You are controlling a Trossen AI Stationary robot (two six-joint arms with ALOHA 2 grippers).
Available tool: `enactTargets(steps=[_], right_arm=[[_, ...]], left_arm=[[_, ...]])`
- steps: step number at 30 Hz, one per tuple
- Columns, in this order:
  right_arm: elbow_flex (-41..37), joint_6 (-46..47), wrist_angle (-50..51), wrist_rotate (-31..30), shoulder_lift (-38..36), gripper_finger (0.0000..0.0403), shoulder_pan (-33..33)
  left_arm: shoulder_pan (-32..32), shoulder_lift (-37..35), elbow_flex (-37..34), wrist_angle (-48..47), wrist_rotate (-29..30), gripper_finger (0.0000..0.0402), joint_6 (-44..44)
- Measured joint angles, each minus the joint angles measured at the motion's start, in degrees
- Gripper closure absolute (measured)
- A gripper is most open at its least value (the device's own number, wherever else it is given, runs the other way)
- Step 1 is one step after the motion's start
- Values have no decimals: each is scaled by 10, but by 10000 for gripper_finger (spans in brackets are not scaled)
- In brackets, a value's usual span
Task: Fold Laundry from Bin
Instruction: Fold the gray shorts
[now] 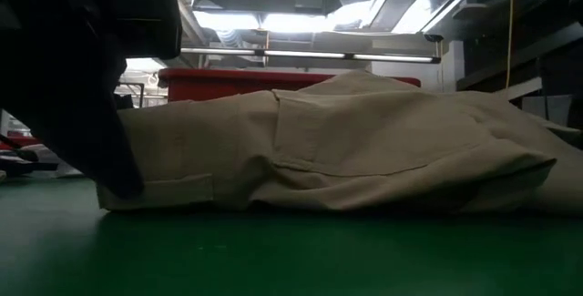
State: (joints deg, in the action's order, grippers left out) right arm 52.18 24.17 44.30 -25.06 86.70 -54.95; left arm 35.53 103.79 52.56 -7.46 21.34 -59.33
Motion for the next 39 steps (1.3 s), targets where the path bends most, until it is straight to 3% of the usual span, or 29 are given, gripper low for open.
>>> enactTargets(steps=[5,15,19,24,31,39], right_arm=[[0,-60,-33,-16,61,224,-10],[0,-128,-38,-131,127,224,-9],[0,-145,-37,-131,136,224,-9],[0,-147,-37,-88,137,224,-9],[0,-169,-28,-141,137,224,-9],[0,-175,-5,-125,137,224,-9]], left_arm=[[0,0,0,1,1,310,-1],[0,0,0,11,2,323,-5],[0,0,0,11,2,323,-5],[0,0,0,11,2,324,-5],[0,0,0,11,2,324,-5],[0,0,0,11,2,324,-5]])
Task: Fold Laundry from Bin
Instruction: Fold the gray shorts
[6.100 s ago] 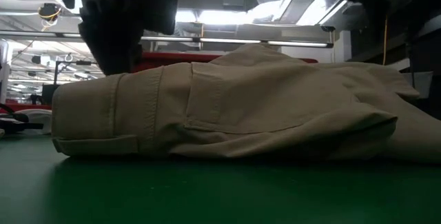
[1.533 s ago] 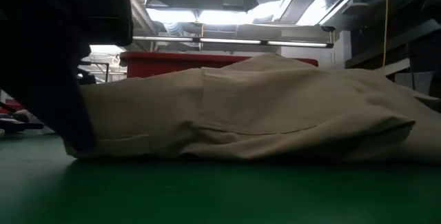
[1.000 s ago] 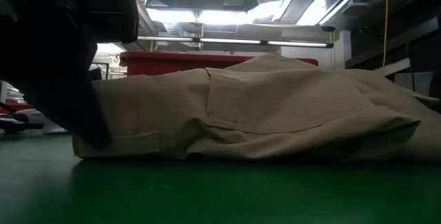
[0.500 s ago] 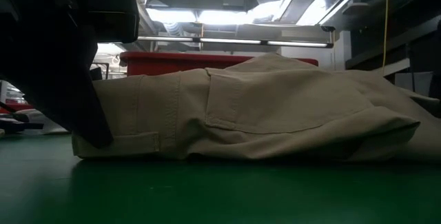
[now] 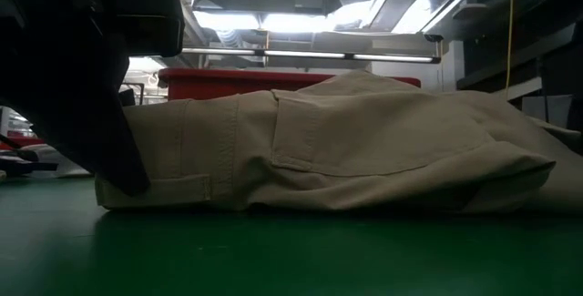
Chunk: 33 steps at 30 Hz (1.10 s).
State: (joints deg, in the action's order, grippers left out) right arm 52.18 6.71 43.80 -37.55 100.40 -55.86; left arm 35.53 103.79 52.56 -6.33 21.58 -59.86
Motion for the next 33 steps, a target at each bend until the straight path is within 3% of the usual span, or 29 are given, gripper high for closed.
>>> enactTargets(steps=[6,11,15,20,24,33], right_arm=[[0,-1,2,-35,0,224,5],[0,-1,7,-15,0,236,32],[0,0,7,-10,0,284,51],[5,0,17,-8,0,382,57],[43,5,82,4,0,382,56],[179,3,292,82,0,398,53]], left_arm=[[0,0,0,0,0,324,0],[0,0,0,0,0,324,0],[0,0,0,0,-1,324,0],[0,-3,18,-1,-26,356,0],[0,-13,34,-9,-66,395,0],[9,-95,48,-72,-90,399,0]])
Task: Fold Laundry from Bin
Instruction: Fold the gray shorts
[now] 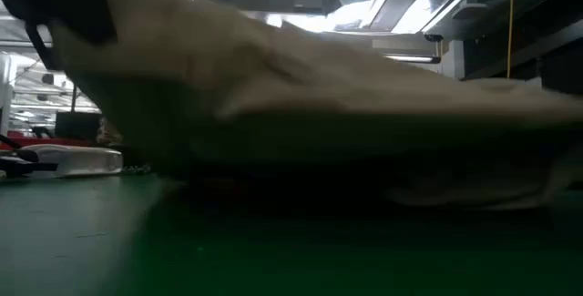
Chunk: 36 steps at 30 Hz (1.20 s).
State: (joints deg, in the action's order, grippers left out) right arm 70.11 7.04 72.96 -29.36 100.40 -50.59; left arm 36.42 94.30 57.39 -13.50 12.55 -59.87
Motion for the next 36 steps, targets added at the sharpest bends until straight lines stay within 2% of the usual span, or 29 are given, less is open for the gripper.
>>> enactTargets(steps=[5,11,15,20,22,25,29,33,36], right_arm=[[65,1,76,47,0,389,-20],[138,31,175,56,0,387,-55],[153,36,158,64,-25,387,-74],[154,108,171,80,-45,387,-80],[154,108,171,109,-46,387,-79],[154,109,171,187,-47,386,-79],[154,125,170,253,-47,386,-79],[154,120,170,261,-47,386,-79],[154,120,171,242,-47,386,-79]], left_arm=[[7,-41,0,-64,-24,399,-23],[12,-79,0,-134,-48,400,-30],[13,-92,0,-154,-69,401,-30],[15,-91,0,-159,-130,401,-36],[16,-91,0,-173,-153,401,-50],[23,-91,0,-196,-181,401,-76],[32,-91,0,-198,-188,401,-119],[37,-91,0,-198,-195,400,-121],[37,-91,0,-198,-191,394,-122]])
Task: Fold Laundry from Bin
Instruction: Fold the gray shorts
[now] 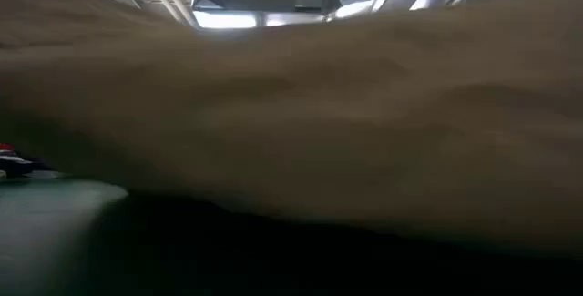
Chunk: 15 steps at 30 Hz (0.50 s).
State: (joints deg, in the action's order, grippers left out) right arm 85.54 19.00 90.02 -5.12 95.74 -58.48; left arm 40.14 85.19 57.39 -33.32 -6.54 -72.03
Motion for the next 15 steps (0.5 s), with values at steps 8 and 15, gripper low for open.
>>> enactTargets(steps=[8,15], right_arm=[[0,2,0,-36,0,386,0],[0,36,0,-28,0,380,0]], left_arm=[[0,0,0,7,26,377,-26],[1,0,0,8,24,334,-55]])
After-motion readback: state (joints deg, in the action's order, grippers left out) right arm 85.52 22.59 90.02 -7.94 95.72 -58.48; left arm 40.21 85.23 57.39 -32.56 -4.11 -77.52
